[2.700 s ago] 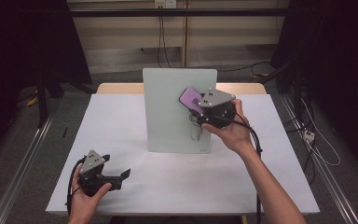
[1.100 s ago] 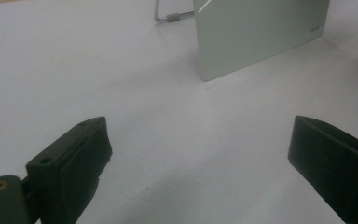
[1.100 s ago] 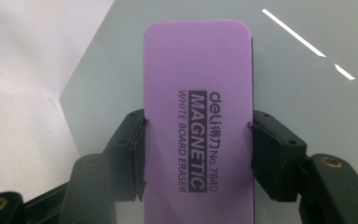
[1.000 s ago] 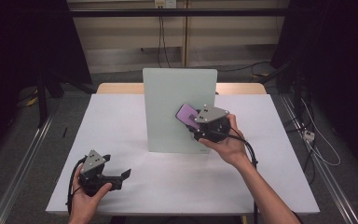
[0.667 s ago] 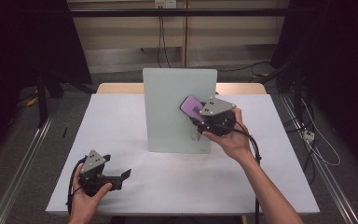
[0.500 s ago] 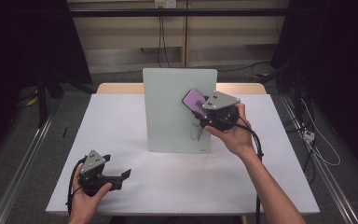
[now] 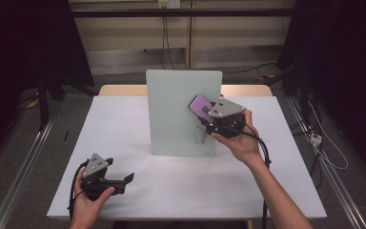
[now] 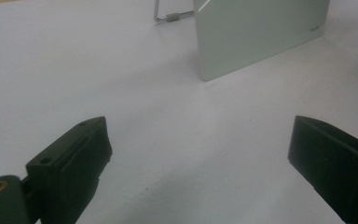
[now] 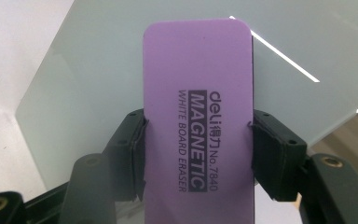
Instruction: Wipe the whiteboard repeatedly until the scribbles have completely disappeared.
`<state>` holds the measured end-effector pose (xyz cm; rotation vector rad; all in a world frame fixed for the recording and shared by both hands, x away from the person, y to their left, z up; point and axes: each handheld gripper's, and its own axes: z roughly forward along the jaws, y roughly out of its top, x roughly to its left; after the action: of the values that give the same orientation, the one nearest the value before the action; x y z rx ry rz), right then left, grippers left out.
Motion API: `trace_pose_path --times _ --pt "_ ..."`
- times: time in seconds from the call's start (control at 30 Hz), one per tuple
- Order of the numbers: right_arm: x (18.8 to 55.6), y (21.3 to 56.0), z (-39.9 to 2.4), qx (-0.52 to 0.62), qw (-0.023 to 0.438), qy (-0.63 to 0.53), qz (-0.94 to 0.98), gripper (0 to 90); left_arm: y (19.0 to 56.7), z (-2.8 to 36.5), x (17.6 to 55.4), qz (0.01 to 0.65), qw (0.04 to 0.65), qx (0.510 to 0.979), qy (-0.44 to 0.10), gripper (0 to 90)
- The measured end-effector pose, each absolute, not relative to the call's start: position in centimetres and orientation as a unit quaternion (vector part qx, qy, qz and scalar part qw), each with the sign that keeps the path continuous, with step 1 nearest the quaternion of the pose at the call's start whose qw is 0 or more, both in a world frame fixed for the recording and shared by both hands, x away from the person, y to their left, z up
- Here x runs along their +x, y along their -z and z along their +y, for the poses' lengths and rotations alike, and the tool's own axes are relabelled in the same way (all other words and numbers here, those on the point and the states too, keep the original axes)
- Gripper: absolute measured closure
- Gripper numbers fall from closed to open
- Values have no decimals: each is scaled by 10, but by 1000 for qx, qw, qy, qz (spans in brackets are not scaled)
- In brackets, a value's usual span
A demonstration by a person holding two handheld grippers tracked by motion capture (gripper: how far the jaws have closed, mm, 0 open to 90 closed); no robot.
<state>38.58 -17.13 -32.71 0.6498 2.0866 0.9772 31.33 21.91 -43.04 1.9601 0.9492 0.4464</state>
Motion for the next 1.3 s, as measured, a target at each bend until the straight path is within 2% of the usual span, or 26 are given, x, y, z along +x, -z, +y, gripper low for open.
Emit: trace_pose_path --times 0.43,0.87,1.0,1.3 --pt "374 368 -160 246 327 -373 833 422 431 218 314 382 444 791 -179 54" --pt "370 391 -149 236 289 -367 852 421 430 220 314 382 442 792 -179 54" --pt "373 387 -150 234 284 -369 854 421 431 219 314 384 442 791 -179 55" --pt "385 346 -158 243 322 -384 831 421 430 220 313 382 442 792 -178 54"
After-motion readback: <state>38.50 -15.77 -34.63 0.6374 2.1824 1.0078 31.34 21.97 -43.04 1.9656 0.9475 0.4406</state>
